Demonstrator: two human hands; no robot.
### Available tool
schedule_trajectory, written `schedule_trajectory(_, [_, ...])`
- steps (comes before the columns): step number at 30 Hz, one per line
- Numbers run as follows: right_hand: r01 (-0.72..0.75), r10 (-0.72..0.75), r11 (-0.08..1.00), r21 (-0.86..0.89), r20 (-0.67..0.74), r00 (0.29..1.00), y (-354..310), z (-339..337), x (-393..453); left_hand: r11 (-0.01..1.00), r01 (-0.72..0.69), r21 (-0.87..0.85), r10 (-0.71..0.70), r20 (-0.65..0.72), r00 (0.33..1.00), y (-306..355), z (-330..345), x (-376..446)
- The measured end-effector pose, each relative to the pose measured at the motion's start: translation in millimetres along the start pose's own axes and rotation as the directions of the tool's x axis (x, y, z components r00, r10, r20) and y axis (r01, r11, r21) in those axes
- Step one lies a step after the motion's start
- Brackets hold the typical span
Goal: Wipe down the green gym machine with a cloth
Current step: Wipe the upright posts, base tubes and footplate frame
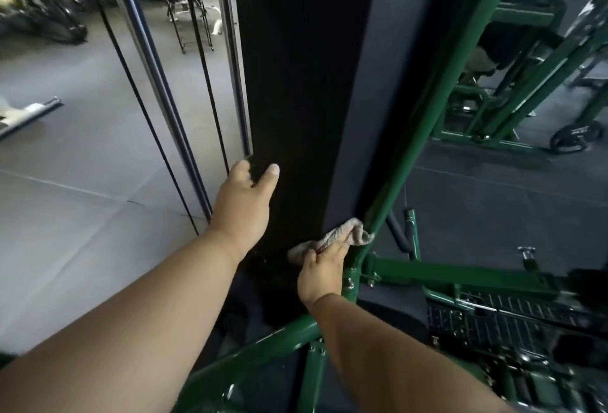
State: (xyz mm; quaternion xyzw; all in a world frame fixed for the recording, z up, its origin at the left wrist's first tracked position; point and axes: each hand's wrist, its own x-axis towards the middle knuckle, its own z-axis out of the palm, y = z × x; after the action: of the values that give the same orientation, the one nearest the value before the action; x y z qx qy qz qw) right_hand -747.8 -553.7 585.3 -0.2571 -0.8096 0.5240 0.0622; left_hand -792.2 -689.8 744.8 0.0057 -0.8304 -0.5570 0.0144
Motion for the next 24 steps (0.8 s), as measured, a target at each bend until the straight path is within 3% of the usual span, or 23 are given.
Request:
schedule_trajectory(2, [-0.039, 0.039, 0.999, 0.014, 0.007, 0.999, 14.5, 9.5, 3.8, 1.000, -0.011, 0.020, 0.011, -0.003, 1.000, -11.1, 4.0, -4.3])
schedule_trajectory(7, [-0.316, 0.309, 0.946, 0.078, 0.083, 0.947, 45.8, 28.4, 12.8, 0.999, -0.008, 0.035, 0.009, -0.022, 1.000, -34.8, 13.4, -3.8])
schedule_trajectory(14, [-0.519, 0.519, 0.853, -0.052, 0.183, 0.835, 54.2, 42.1, 27.4, 0.973, 0.222, 0.069, -0.224, 0.025, 0.974, -83.7, 22.6, -16.3])
schedule_trajectory(16, [-0.506, 0.507, 0.860, -0.057, 0.195, 0.840, 50.4, 38.7, 34.7, 0.942, 0.327, 0.071, -0.332, 0.094, 0.938, -98.9, 26.9, -25.1])
schedule_trajectory(21, [-0.599, 0.490, 0.756, 0.264, 0.380, 0.785, 55.1, 40.6, 32.2, 0.843, 0.532, 0.080, -0.537, 0.181, 0.824, -143.6, 43.0, -42.2])
schedule_trajectory(24, [-0.639, 0.532, 0.737, 0.221, 0.394, 0.749, 47.8, 32.7, 30.5, 0.802, 0.591, 0.087, -0.595, 0.204, 0.777, -160.8, 58.0, -45.4])
